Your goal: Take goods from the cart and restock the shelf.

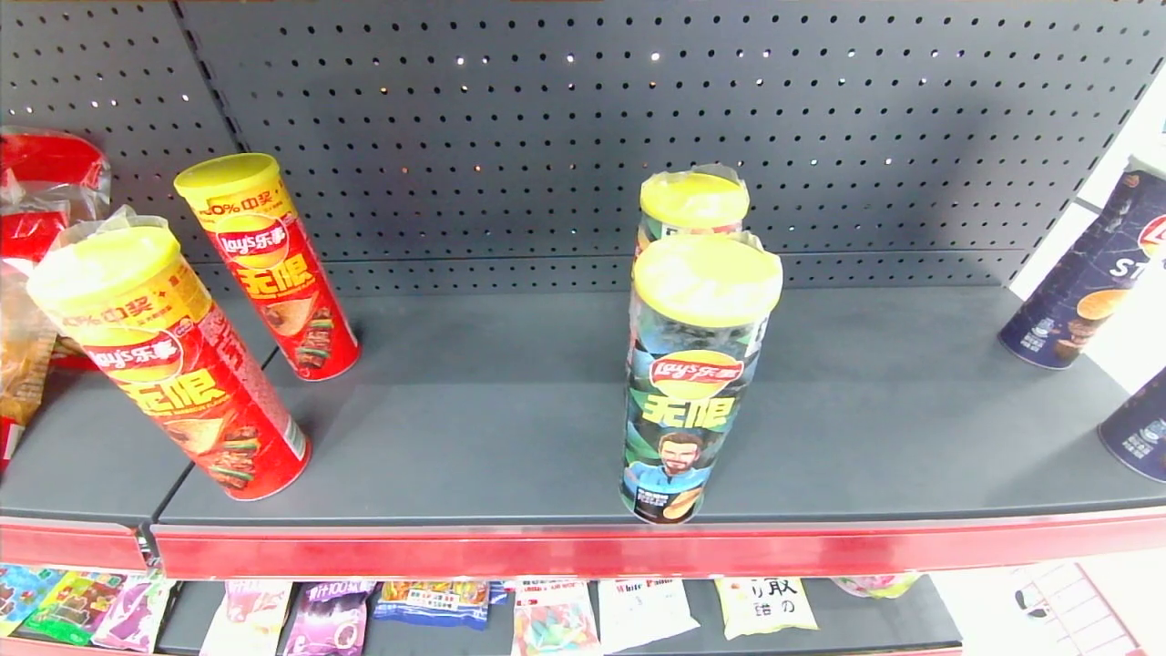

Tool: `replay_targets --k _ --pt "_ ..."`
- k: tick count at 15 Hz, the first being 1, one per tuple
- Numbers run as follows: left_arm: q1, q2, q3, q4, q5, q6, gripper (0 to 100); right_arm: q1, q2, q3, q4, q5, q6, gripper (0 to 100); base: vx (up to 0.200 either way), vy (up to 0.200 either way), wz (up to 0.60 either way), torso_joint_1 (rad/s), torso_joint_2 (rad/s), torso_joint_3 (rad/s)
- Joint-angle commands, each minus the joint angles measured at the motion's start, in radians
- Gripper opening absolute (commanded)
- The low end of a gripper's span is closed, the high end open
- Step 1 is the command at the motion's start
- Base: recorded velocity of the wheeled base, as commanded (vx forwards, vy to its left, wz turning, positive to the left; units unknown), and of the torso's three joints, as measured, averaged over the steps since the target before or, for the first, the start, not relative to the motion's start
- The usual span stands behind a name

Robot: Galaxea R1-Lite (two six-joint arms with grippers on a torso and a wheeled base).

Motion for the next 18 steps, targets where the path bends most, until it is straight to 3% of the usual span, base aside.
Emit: replay_targets --k 1,3,4,11,15,18 --pt "-0.026 -0.029 0.000 0.000 -0.001 0.001 100 0.000 -0.001 0.000 0.000 0.000 0.000 100 0.000 0.000 0.00 0.000 0.00 0.000" --pt "-0.013 -0.078 0.000 0.000 0.021 0.002 100 0.000 -0.001 0.000 0.000 0.000 0.000 100 0.000 0.000 0.00 0.000 0.00 0.000" --pt "-0.013 -0.078 0.000 0.000 0.067 -0.003 100 0.000 -0.001 0.000 0.000 0.000 0.000 100 0.000 0.000 0.00 0.000 0.00 0.000" --pt "-0.013 -0.078 0.000 0.000 0.070 0.001 100 0.000 -0.001 0.000 0.000 0.000 0.000 100 0.000 0.000 0.00 0.000 0.00 0.000" --pt "-0.012 -0.078 0.000 0.000 0.068 0.001 100 0.000 -0.001 0.000 0.000 0.000 0.000 100 -0.200 0.000 0.00 0.010 0.00 0.001" --pt "-0.013 -0.078 0.000 0.000 0.068 0.001 100 0.000 -0.001 0.000 0.000 0.000 0.000 100 0.000 0.000 0.00 0.000 0.00 0.000"
